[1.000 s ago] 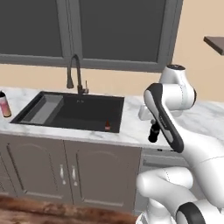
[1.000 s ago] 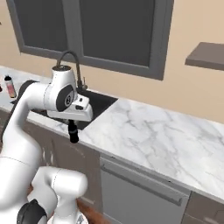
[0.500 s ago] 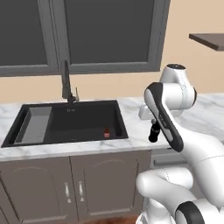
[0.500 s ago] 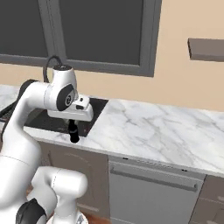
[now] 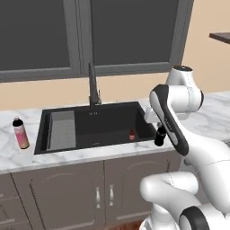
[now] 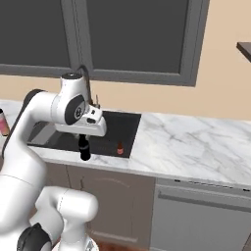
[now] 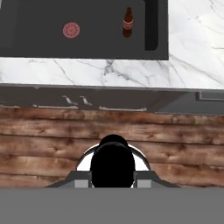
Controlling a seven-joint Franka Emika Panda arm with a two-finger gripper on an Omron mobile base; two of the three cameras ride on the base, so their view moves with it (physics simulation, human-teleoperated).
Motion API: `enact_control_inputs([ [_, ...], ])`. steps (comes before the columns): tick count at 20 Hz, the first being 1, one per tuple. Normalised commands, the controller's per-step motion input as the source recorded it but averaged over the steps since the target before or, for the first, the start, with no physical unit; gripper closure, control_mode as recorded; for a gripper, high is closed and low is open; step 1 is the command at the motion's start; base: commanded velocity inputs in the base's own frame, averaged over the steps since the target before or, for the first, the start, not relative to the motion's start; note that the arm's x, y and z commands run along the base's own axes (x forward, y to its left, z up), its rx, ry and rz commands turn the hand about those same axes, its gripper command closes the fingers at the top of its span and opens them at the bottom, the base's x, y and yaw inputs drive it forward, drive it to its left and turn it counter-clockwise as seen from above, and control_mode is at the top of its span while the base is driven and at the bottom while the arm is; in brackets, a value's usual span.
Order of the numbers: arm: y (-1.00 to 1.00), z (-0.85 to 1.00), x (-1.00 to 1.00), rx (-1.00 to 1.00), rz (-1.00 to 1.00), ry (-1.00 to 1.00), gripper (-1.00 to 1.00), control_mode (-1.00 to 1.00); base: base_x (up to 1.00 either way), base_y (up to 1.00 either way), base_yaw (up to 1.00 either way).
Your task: Place the large bottle from the dining counter next to the other large bottle outside the sink, and place the small bottle from the dining counter next to the other small bottle inside the sink.
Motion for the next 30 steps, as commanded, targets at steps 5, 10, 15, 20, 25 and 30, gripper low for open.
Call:
enact_control_inputs([
  [5,0.0,0.0,0.0,0.0,0.0,0.0,1.0,1.0,0.31,0.36,-0.03],
  [10,0.0,0.0,0.0,0.0,0.0,0.0,1.0,1.0,0.37,0.35,0.05],
  [15,0.0,0.0,0.0,0.0,0.0,0.0,1.0,1.0,0.55,0.08,0.1],
  [20,0.0,0.0,0.0,0.0,0.0,0.0,1.0,1.0,0.54,0.0,-0.02],
  [25,0.0,0.0,0.0,0.0,0.0,0.0,1.0,1.0,0.38,0.03,-0.06],
  [30,0.0,0.0,0.0,0.0,0.0,0.0,1.0,1.0,0.0,0.01,0.0],
])
